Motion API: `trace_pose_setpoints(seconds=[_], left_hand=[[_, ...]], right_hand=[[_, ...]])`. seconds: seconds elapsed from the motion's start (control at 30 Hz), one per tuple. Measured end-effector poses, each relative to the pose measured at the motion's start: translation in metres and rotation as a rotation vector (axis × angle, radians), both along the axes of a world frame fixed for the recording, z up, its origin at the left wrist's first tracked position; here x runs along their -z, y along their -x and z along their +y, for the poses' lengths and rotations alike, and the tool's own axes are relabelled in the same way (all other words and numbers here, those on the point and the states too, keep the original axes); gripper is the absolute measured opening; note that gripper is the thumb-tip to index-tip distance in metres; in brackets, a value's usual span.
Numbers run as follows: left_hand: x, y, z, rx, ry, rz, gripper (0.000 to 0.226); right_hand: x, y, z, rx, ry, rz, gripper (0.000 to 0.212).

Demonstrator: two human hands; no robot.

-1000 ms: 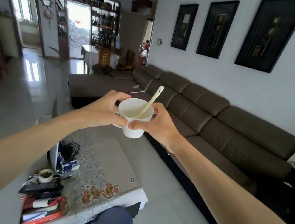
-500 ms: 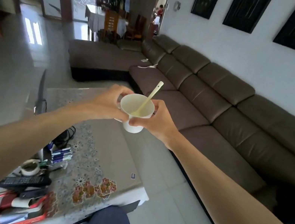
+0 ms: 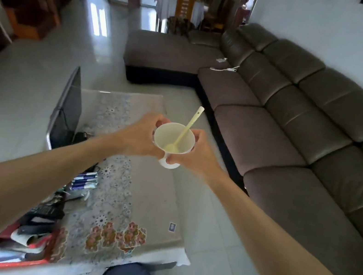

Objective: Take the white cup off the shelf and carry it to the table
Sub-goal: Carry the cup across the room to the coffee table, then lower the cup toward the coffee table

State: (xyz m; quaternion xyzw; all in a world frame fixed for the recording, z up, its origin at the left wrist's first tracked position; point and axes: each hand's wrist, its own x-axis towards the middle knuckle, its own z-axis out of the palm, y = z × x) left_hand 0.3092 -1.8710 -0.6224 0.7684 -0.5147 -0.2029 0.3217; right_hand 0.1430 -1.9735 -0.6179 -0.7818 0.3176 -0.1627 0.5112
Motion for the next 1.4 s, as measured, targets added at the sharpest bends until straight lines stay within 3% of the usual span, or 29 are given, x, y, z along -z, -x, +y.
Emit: trace_pose_setpoints(seconds=[0.07,0.43,0.73,1.4], left_hand=[[0.018,0.001,-0.017,-0.041,-0.025,0.017,0.093],[0.116,0.001,-0.053,-0.190,-0.135,0.132,0.096],[0.227,-0.031,-0.030,-0.237,-0.233,0.193,0.085],[0.443,-0.058,0.023,-0.306,-0.377,0.209,0.087]], right_hand=[[0.022,-0.006,-0.026,-0.036,-0.007,0.046,0.083],[0.137,-0.039,-0.082,-0.195,-0.080,0.169,0.082],[0.233,-0.069,-0.065,-0.234,-0.118,0.268,0.081],[0.448,-0.118,-0.011,-0.287,-0.080,0.464,0.091]])
